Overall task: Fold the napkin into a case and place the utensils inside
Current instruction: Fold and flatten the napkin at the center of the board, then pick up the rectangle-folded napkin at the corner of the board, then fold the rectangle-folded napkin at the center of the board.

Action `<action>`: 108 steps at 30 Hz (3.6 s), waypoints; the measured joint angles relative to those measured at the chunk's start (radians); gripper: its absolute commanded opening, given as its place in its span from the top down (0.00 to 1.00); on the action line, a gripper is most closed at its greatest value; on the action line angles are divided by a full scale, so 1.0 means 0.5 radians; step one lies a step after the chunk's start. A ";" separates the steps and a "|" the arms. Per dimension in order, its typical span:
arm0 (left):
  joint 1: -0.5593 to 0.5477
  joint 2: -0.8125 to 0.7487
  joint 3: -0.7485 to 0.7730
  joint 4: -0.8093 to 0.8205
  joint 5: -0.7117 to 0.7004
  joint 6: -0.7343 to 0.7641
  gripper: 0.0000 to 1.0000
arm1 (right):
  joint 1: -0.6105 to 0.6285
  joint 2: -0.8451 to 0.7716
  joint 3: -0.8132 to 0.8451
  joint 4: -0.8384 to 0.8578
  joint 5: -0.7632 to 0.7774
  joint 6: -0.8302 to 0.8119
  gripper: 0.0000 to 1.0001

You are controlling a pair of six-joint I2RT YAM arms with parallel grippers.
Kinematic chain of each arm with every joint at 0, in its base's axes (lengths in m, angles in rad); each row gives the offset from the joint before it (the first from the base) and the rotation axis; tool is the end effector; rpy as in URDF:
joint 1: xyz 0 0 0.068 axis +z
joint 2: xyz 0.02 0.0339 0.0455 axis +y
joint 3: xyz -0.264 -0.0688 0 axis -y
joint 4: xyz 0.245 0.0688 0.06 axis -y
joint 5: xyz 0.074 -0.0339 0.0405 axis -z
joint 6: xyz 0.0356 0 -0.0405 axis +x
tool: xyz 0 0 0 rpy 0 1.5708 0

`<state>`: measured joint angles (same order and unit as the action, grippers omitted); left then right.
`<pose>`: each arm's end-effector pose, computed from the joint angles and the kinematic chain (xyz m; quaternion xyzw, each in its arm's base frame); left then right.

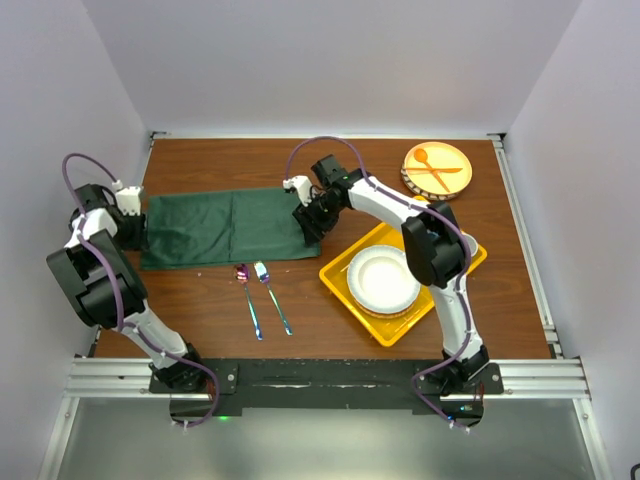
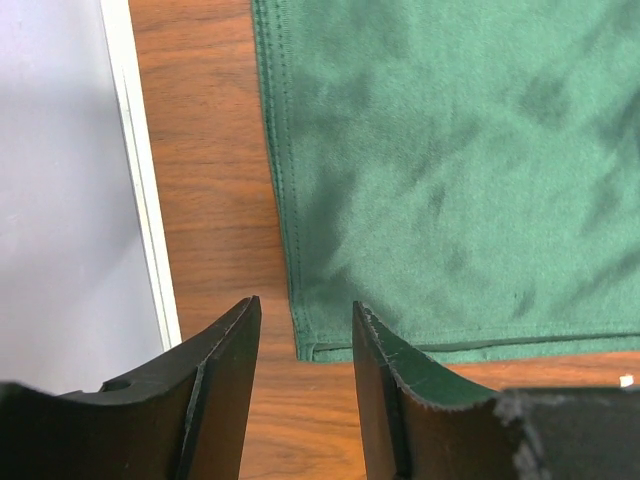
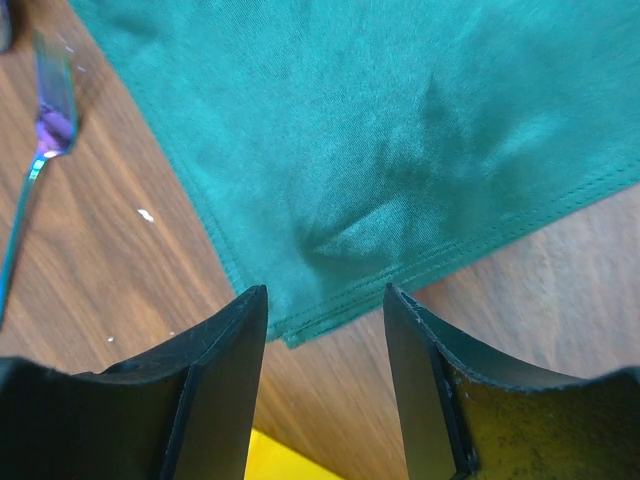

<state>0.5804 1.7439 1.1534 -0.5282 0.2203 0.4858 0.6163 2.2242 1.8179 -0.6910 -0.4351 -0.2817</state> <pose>0.2969 0.1854 0.1892 -0.0212 0.9687 0.0209 0.2463 0.3812 0.2884 0.1868 -0.4576 0.8331 0.2450 0.1909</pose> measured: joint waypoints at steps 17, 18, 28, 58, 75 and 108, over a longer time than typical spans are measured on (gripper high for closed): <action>-0.001 0.202 0.027 0.083 -0.076 -0.222 0.77 | 0.000 0.060 0.000 0.000 0.054 -0.011 0.48; -0.002 0.208 0.033 0.088 -0.076 -0.227 0.81 | 0.000 0.060 0.000 0.001 0.057 -0.009 0.47; -0.027 0.271 0.108 0.114 -0.087 -0.311 0.94 | 0.000 0.152 0.113 0.025 0.172 0.042 0.49; -0.041 0.443 0.323 0.198 -0.002 -0.431 0.82 | -0.008 0.357 0.428 0.167 0.571 0.166 0.48; -0.205 0.397 0.322 0.215 0.131 -0.446 1.00 | -0.085 0.331 0.426 0.140 0.378 0.372 0.21; -1.489 0.301 0.321 0.457 0.697 -1.032 1.00 | -0.449 0.130 0.025 0.174 -0.268 1.067 0.02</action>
<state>-0.1642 1.8946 1.3140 -0.2996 0.5690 -0.0299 0.3916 2.2894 1.8305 -0.6041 -0.5690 0.2516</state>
